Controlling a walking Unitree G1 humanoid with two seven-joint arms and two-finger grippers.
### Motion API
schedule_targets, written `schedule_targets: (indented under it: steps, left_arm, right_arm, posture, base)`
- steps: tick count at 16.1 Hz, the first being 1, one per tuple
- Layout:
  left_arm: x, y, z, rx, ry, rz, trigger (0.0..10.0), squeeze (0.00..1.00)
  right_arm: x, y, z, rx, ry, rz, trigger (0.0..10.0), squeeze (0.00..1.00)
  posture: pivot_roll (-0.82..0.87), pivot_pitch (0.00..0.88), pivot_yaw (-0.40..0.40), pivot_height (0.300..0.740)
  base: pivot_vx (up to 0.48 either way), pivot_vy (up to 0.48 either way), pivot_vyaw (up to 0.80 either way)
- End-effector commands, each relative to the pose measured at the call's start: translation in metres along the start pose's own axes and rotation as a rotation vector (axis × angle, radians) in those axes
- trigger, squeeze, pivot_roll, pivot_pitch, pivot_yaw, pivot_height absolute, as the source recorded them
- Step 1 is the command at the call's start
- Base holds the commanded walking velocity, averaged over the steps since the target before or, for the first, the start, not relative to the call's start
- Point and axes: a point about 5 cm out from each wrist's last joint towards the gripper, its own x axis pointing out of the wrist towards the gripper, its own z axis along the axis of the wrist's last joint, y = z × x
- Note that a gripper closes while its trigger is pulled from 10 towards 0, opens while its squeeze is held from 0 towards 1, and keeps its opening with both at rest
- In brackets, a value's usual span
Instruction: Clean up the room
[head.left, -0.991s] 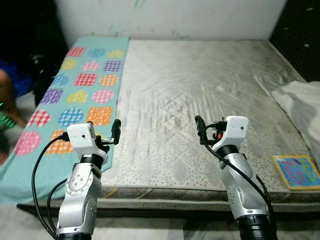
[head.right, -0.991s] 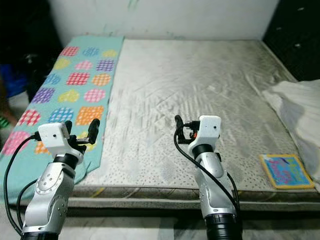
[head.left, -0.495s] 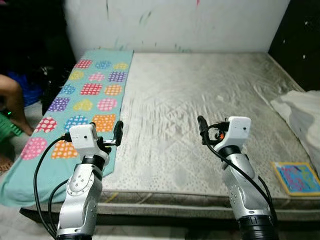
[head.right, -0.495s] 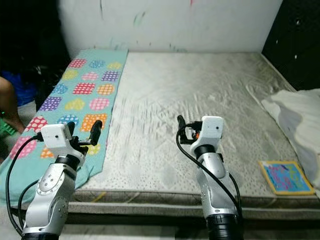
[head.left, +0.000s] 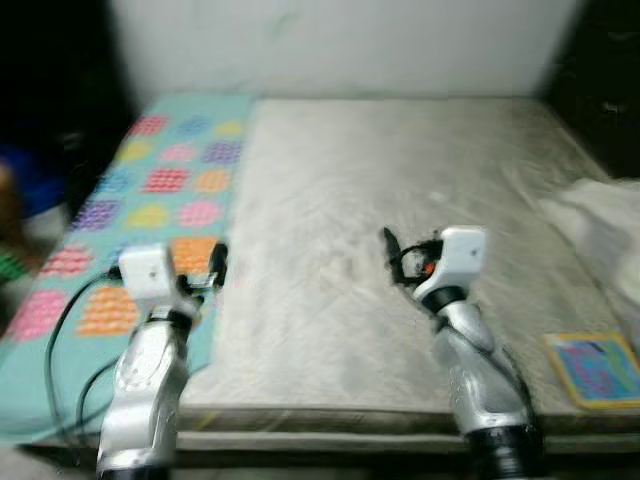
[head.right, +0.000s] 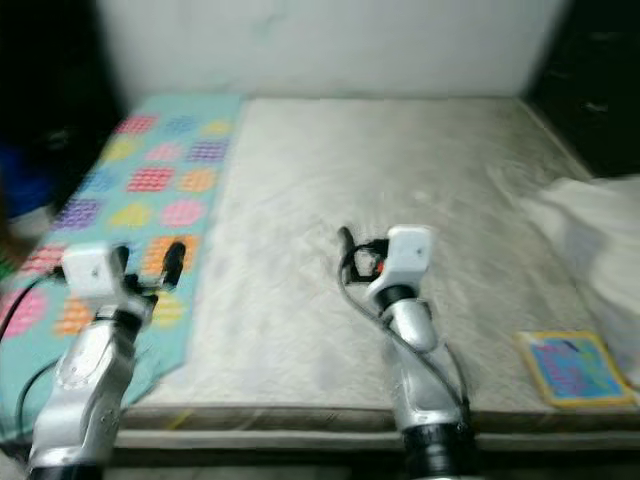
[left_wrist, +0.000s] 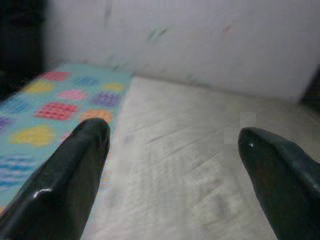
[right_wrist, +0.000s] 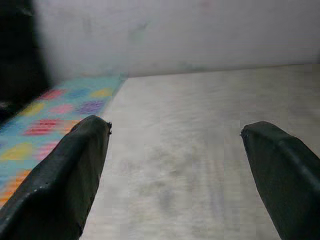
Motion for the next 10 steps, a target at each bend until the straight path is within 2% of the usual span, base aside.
schedule_targets:
  steps: [1, 7, 10]
  left_arm:
    - [-0.0032, 0.0075, -0.0033, 0.030, 0.025, 0.027, 10.0, 0.00]
    - [-0.0035, 0.0065, -0.0060, -0.003, 0.030, 0.050, 10.0, 0.00]
    - [-0.0037, 0.0057, -0.0072, -0.005, 0.034, 0.046, 10.0, 0.00]
  right_arm:
    - [0.0023, 0.0042, 0.0031, 0.012, -0.013, 0.007, 10.0, 0.00]
    - [0.0021, 0.0028, 0.0028, 0.008, -0.014, 0.007, 10.0, 0.00]
    - [0.0025, 0.0028, 0.0032, 0.005, -0.012, 0.011, 10.0, 0.00]
  posture:
    - [-0.09, 0.024, 0.024, 0.740]
    - [-0.08, 0.016, 0.025, 0.740]
    - [-0.09, 0.012, 0.022, 0.740]
  base:
    - [0.000, 0.000, 0.00]
    - [0.000, 0.000, 0.00]
    - [0.000, 0.306, 0.00]
